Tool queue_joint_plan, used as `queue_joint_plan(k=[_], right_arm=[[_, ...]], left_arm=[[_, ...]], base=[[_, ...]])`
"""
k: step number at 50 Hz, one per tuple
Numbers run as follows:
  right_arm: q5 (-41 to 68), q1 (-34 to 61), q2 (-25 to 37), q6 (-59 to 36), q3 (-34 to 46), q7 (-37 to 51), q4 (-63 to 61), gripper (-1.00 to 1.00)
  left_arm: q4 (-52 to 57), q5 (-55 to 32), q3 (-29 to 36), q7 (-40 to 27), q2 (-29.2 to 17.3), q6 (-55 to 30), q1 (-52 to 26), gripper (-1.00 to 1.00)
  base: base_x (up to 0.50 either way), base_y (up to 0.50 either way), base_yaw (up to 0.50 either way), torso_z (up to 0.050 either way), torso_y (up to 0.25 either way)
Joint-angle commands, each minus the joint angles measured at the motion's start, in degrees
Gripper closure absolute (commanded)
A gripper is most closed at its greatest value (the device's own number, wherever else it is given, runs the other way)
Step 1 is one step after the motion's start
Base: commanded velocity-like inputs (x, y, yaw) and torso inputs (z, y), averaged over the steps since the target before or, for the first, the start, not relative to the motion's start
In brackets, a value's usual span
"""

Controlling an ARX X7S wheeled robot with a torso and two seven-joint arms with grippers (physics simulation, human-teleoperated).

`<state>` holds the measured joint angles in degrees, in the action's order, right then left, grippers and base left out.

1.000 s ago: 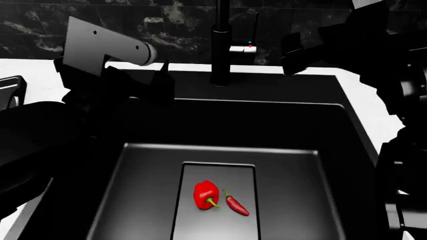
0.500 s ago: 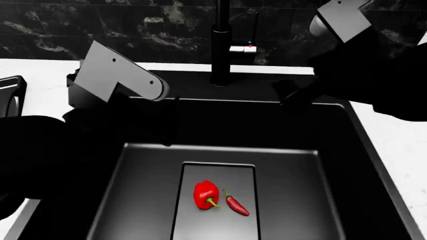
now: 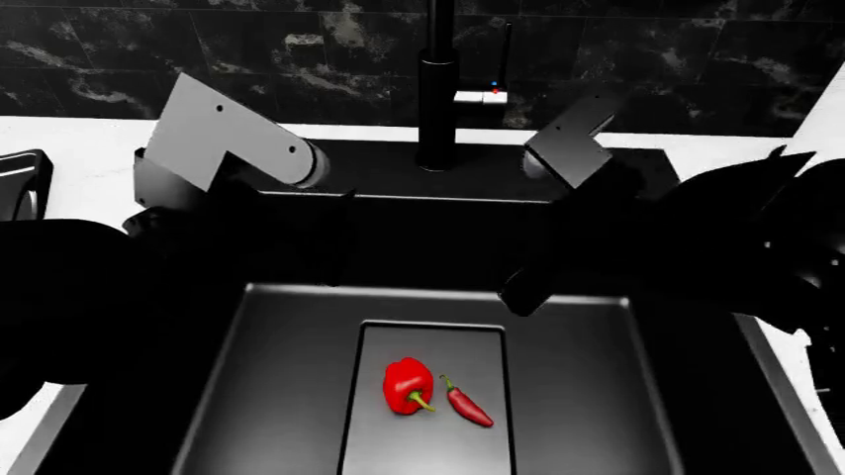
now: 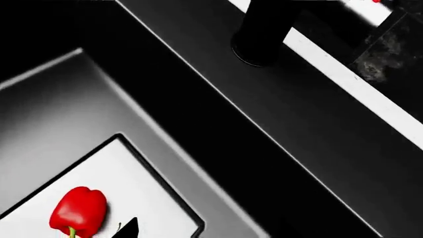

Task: Pick up the fruits and vegetables and place them in the sink. Turn on the sink faucet to wash them. Then turn the sink off and put them in the tray.

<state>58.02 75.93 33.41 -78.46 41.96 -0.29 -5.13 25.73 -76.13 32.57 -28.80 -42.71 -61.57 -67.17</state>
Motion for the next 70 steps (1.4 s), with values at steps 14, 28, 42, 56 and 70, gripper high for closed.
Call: queue_joint_plan(k=[14,28,42,56,70], right_arm=[[4.6,-3.9,-0.2,-2.7,6.2,-3.9,-0.5,-1.0],[0.8,-6.6,-3.7,3.0,10.1,-6.8,5.9,-1.0],[-3.5,-7.7,-6.6,6.3,14.9,-8.7,11.6,-1.0],[-7.2,-8.9,-9.6,9.3,18.9,-10.5,17.6,-1.0],[-9.3,-10.1,-11.8,10.8,22.0,-11.3,20.4,-1.0]], left_arm=[[-0.6,0.8,0.3,-0.6,0.5,1.1,0.6,-1.0],[-0.7,1.1,0.5,-0.4,0.1,1.6,1.3,-1.0],[-0.8,1.6,0.9,0.1,0.4,2.1,1.6,-1.0],[-0.9,2.3,1.3,0.5,0.3,2.7,2.0,-1.0],[-0.9,2.1,1.2,0.5,0.1,2.8,1.9,-1.0]], base=[[0.0,0.0,0.0,0.0,0.0],[0.0,0.0,0.0,0.0,0.0],[0.0,0.0,0.0,0.0,0.0],[0.0,0.0,0.0,0.0,0.0],[0.0,0.0,0.0,0.0,0.0]])
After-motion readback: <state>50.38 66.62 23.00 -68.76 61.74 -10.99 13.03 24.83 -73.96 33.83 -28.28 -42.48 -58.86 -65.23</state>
